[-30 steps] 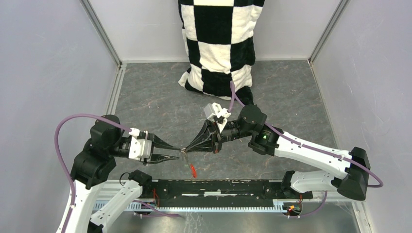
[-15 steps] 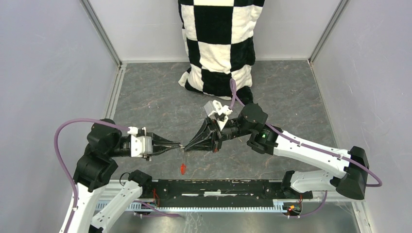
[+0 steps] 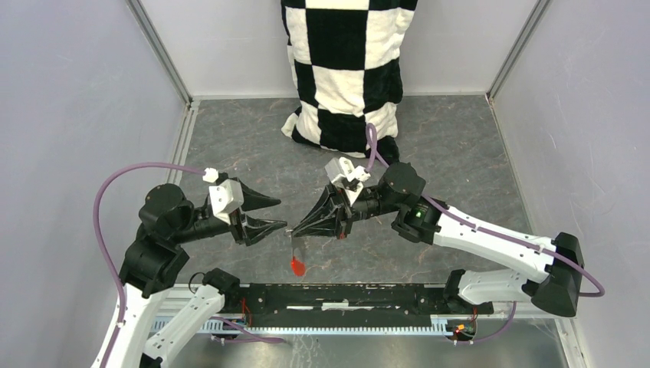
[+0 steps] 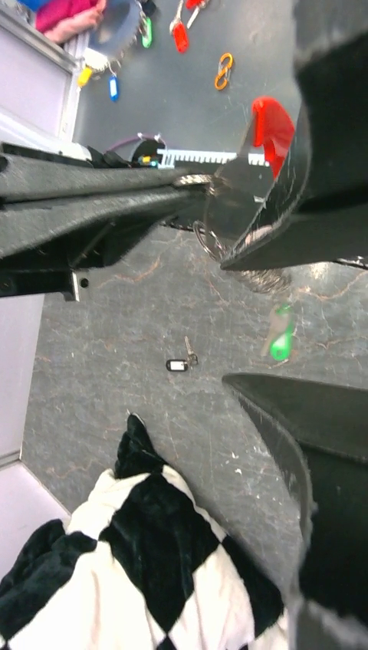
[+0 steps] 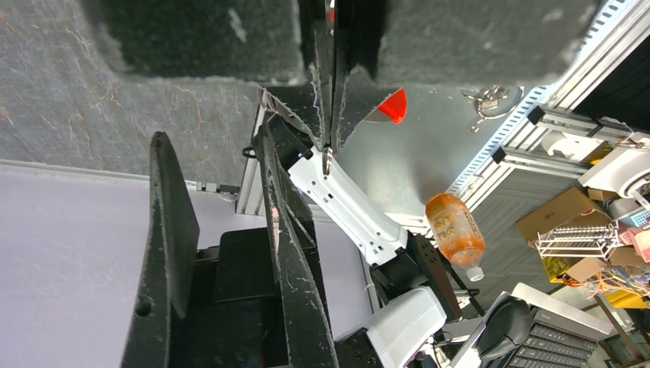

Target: Put the keys on the keyring

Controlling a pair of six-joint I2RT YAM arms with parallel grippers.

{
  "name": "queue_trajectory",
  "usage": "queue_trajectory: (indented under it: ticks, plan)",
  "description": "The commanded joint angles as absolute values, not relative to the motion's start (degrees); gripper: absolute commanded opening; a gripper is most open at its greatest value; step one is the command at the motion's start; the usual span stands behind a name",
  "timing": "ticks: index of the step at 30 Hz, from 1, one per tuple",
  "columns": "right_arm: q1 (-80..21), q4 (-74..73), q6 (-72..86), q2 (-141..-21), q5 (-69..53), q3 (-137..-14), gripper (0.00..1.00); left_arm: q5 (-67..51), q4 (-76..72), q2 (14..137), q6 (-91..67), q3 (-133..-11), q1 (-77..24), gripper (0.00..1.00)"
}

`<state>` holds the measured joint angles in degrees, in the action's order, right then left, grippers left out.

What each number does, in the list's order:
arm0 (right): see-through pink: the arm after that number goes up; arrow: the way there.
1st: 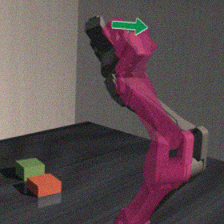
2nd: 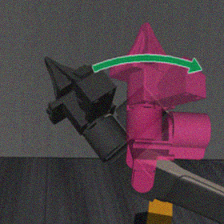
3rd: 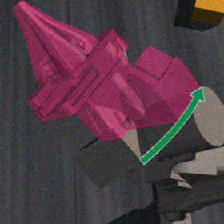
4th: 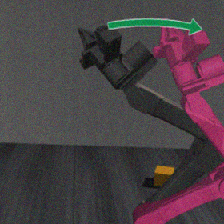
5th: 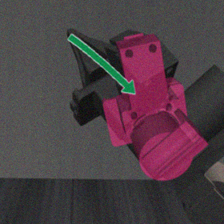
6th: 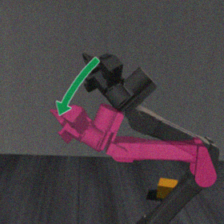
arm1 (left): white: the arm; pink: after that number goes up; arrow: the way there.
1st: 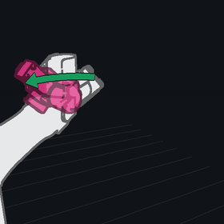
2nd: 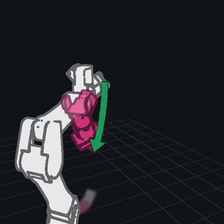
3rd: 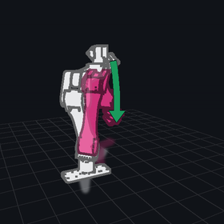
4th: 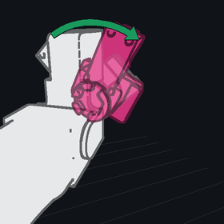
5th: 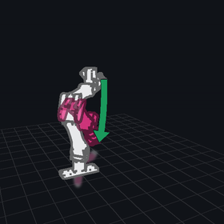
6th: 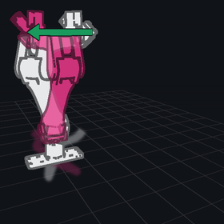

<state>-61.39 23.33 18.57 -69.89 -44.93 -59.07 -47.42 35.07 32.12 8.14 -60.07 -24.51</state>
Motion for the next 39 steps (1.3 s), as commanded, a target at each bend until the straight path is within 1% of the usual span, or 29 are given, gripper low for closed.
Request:
queue_trajectory:
  ticks: [1, 4, 6, 9, 12, 14, 15, 18, 22, 30, 33, 39]
  plan:
    - [-61.4, 25.4, 16.3, -66.7, -42.9, -59.7, 0.01, -43.6, 36.8, 31.9, 7.7, -61.5, -24.4, 0.63]
    - [-61.3, 24.6, 15.7, -66.3, -41.8, -59.5, 0.01, -41.7, 39.1, 31.8, 10.9, -63.2, -24.4, 0.69]
    - [-61.3, 22.7, 14.6, -66.3, -40.7, -60.2, 0.01, -43.8, 40.8, 31.5, 14.6, -64.2, -24.4, 0.71]
    - [-61.3, 20.9, 13.5, -66.5, -39.6, -60.9, 0.01, -51.7, 43.9, 30.6, 20.8, -65.3, -24.4, 0.72]
    - [-61.3, 20.1, 13.1, -66.7, -39.5, -61.3, 0.01, -60.6, 44.8, 30.3, 21.8, -65.0, -24.5, 0.71]
    - [-61.3, 19.6, 13.2, -67.3, -39.8, -61.8, 0.01, -64.9, 43.0, 30.9, 19.4, -64.5, -24.5, 0.66]
    - [-61.3, 19.4, 13.2, -67.4, -39.9, -62.0, 0.01, -65.8, 42.1, 31.3, 17.7, -64.4, -24.5, 0.61]
    - [-61.3, 19.2, 13.1, -67.5, -39.9, -62.2, 0.01, -65.6, 40.7, 33.2, 13.9, -64.3, -24.4, 0.51]
    - [-61.3, 19.1, 12.8, -68.0, -40.2, -62.7, 0.01, -63.6, 40.4, 35.0, 11.8, -63.8, -24.4, 0.47]
    - [-61.3, 19.4, 13.3, -68.6, -40.6, -62.9, 0.01, -61.4, 37.0, 34.4, 8.1, -62.1, -24.4, 0.42]
    - [-61.3, 19.7, 13.7, -68.7, -40.7, -62.8, 0.01, -61.5, 37.0, 34.6, 7.9, -62.1, -24.5, 0.36]
    - [-61.3, 21.2, 15.0, -69.0, -41.0, -62.5, 0.01, -61.6, 37.0, 34.4, 8.0, -61.7, -24.4, 0.21]
